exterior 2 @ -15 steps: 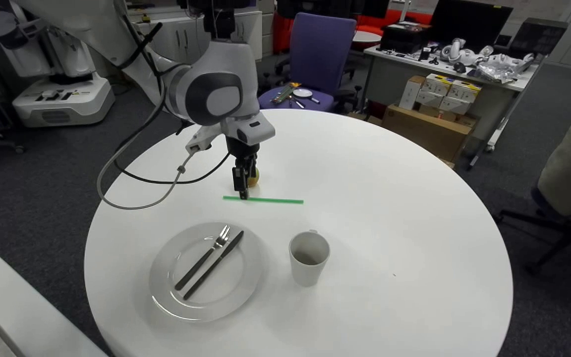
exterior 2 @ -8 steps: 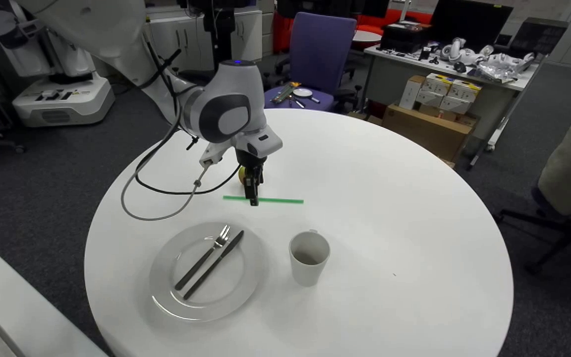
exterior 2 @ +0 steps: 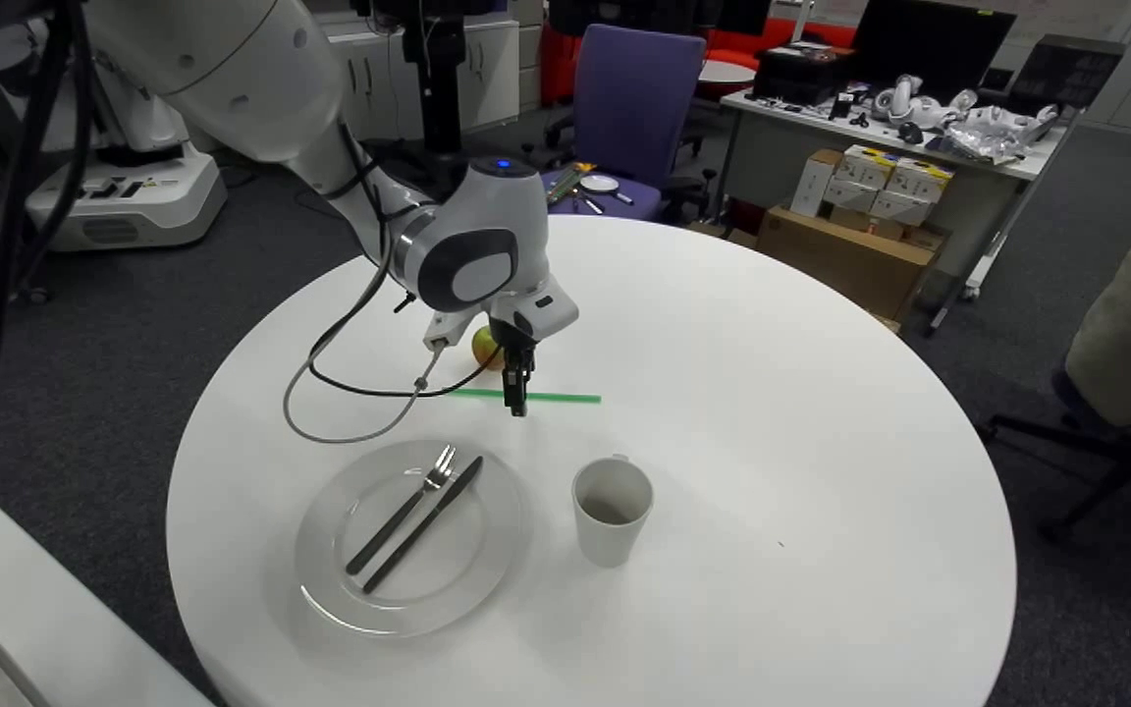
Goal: Pick up the green straw and put it into the white mug
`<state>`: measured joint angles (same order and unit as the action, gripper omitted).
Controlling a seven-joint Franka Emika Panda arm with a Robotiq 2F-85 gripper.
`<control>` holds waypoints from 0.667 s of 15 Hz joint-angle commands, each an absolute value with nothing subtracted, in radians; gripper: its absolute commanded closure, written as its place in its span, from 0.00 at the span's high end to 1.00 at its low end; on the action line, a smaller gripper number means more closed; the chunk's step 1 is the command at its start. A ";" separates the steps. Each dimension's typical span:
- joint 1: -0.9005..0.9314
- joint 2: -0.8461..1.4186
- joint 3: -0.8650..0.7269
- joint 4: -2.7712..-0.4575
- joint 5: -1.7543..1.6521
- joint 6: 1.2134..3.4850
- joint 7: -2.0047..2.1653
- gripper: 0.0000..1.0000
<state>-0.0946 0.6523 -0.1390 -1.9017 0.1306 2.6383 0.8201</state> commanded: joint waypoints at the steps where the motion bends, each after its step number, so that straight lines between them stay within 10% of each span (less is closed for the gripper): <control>1: -0.105 0.682 -0.132 -1.850 0.196 2.647 0.769 1.00; 10: -0.102 0.720 -0.136 -1.806 0.221 2.635 0.762 1.00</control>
